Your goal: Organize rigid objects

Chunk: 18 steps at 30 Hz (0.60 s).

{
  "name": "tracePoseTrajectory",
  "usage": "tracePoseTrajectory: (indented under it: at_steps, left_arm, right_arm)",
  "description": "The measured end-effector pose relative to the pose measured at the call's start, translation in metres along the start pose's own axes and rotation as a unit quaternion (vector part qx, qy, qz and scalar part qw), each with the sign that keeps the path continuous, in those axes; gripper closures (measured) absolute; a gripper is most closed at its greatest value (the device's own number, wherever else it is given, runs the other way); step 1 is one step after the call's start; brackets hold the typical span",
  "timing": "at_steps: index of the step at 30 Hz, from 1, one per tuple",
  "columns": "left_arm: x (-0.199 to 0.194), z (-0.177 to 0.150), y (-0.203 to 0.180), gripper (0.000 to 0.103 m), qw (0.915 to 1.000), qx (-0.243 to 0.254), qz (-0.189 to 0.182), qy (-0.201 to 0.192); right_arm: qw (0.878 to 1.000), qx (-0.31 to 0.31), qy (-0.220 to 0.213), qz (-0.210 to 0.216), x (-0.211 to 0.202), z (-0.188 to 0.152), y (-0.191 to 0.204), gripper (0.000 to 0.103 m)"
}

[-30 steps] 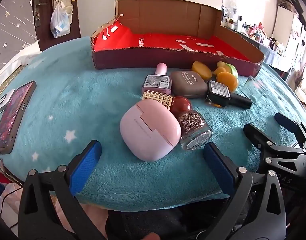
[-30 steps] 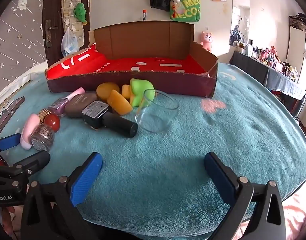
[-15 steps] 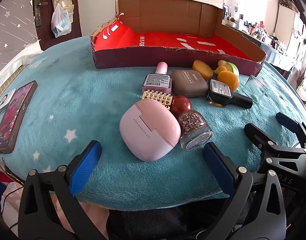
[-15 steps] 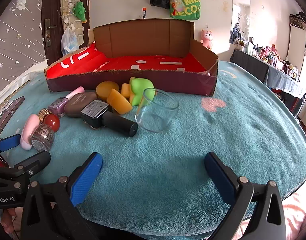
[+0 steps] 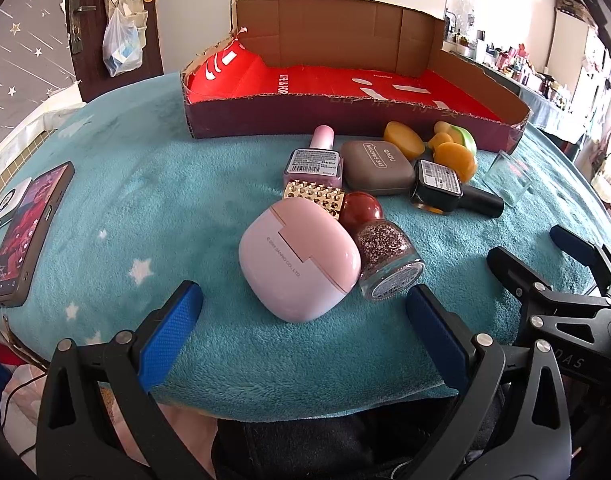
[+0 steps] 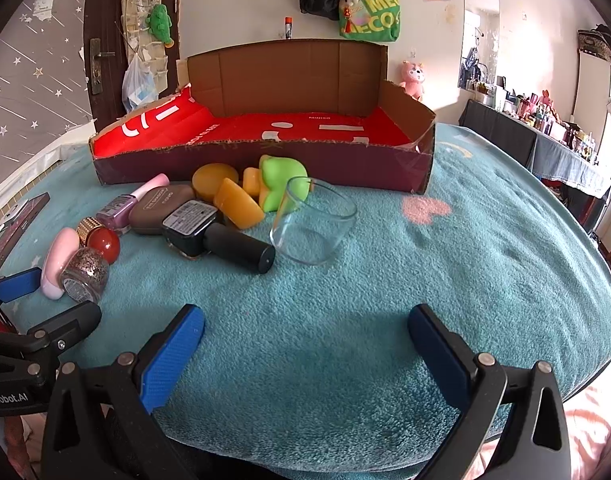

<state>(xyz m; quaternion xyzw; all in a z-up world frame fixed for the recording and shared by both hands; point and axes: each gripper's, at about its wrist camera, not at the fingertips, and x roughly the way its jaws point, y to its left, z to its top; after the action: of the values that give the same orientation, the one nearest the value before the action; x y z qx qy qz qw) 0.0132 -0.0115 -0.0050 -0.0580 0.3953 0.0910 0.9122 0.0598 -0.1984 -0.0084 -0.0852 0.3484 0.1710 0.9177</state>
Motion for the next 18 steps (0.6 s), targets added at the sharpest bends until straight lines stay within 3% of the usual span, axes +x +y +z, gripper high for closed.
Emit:
tracePoseTrajectory:
  at_steps: [18]
  left_arm:
    - [-0.0012, -0.0008, 0.0005, 0.0, 1.0, 0.001, -0.002, -0.001]
  right_arm:
    - [1.0, 0.0, 0.001, 0.0, 0.0002, 0.0006, 0.0001, 0.0]
